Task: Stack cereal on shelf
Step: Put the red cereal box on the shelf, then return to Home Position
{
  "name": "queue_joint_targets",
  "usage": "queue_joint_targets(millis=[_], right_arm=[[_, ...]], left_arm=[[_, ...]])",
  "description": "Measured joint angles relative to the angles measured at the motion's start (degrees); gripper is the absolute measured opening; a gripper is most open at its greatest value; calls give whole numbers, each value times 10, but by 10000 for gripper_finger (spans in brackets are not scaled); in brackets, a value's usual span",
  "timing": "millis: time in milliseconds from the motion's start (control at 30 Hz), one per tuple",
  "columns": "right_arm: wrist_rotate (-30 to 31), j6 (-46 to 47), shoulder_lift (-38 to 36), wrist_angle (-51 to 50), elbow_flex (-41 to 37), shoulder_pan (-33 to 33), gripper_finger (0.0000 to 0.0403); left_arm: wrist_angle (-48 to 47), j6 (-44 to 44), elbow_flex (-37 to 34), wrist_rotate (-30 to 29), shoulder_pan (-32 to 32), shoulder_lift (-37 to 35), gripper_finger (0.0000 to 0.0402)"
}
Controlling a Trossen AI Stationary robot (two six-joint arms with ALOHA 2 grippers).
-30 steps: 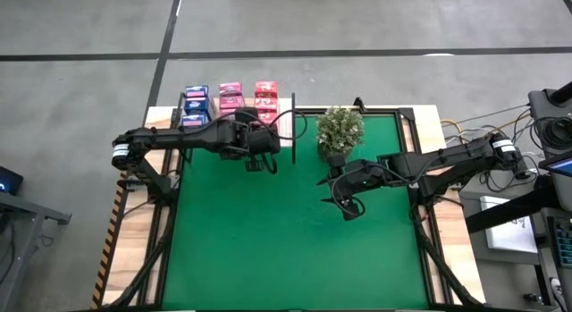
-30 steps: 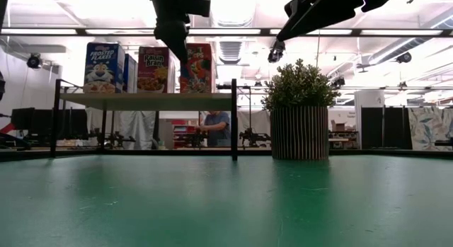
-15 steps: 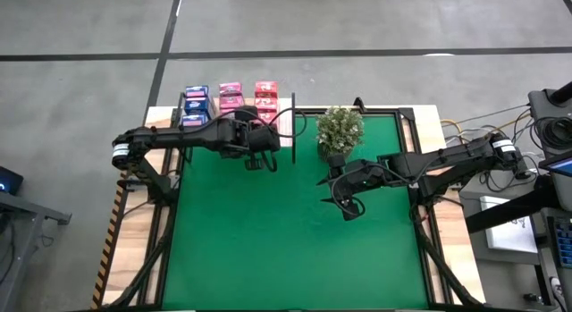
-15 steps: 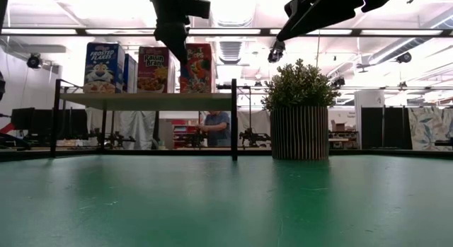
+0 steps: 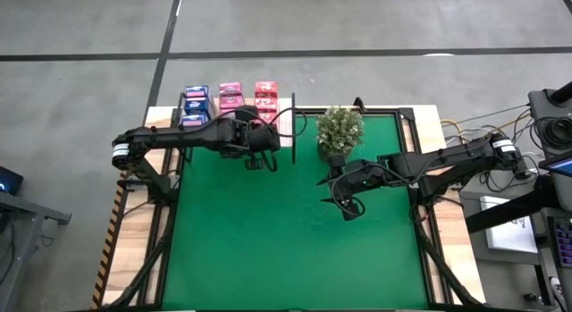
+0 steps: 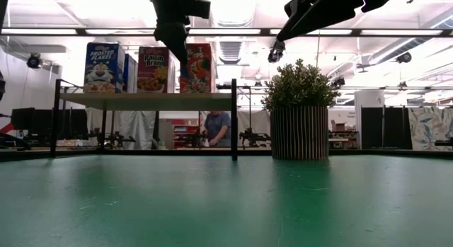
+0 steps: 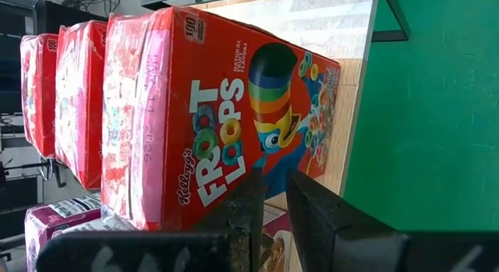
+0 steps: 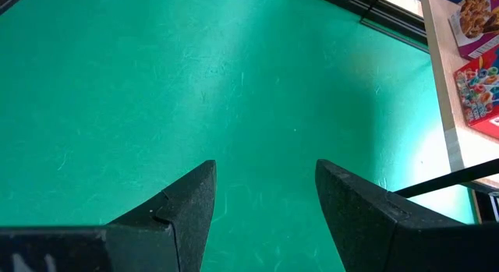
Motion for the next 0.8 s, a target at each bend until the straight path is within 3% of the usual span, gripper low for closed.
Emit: queue_joint_targets(millis=[467, 600, 800], right_arm=[[0, -39, 0, 8, -8, -1, 210], [0, -59, -8, 39, -19, -4, 210], [0, -66, -29, 61, -38, -5, 210]], left_arm=[[7, -15, 0, 12, -29, -15, 40], [92, -4, -35, 50, -65, -68, 40], [244, 4, -152, 83, -123, -186, 40]])
